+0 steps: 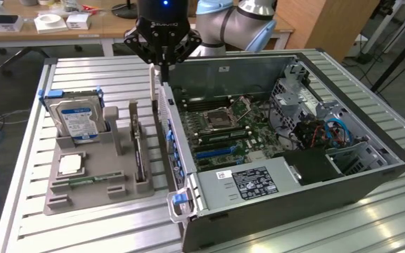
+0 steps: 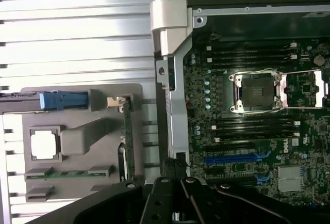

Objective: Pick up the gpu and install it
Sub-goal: 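Reach for the gpu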

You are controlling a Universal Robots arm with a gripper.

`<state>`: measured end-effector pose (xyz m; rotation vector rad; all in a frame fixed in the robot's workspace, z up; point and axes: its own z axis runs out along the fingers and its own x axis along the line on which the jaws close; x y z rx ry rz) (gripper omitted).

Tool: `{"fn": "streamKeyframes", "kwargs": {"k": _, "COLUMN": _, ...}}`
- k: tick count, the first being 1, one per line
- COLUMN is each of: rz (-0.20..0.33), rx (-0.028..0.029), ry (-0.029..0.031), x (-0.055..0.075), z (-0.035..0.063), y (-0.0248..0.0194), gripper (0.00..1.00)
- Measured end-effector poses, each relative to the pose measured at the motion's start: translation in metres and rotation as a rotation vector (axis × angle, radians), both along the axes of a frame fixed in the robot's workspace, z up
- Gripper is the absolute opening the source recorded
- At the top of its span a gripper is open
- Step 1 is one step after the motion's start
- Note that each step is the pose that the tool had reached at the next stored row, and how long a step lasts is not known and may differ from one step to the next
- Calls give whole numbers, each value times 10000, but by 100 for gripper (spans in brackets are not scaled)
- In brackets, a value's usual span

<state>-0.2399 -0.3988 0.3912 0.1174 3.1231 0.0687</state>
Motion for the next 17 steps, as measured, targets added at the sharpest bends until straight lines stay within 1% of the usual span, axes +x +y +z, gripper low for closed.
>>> {"fn": "streamKeyframes", "kwargs": {"k": 7, "rz": 1, "rx": 0, "ry": 33, "x": -129, "z": -4, "y": 0, "gripper": 10}}
{"fn": "streamKeyframes", "kwargs": {"k": 17, "rz": 1, "rx": 0, "ry": 111, "x": -299, "z": -10, "y": 0, "gripper": 10}}
